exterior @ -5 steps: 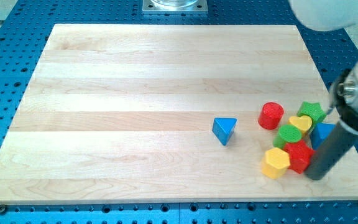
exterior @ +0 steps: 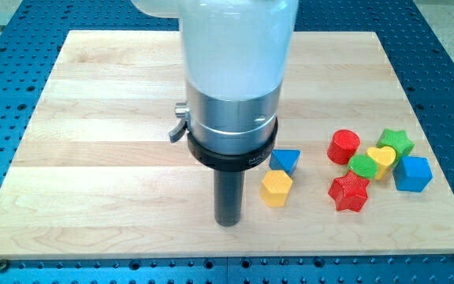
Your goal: Place your arm in between the hexagon and triangle
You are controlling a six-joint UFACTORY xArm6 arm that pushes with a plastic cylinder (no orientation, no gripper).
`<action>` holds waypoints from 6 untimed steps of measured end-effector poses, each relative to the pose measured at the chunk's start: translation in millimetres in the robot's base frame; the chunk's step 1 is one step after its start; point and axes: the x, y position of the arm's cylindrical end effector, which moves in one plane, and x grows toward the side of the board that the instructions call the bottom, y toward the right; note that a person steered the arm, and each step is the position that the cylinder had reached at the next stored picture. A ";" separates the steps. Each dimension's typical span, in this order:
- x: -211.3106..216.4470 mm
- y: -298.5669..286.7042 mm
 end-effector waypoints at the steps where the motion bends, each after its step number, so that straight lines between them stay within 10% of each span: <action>1: 32.9 2.0; 6: -72.5 76.8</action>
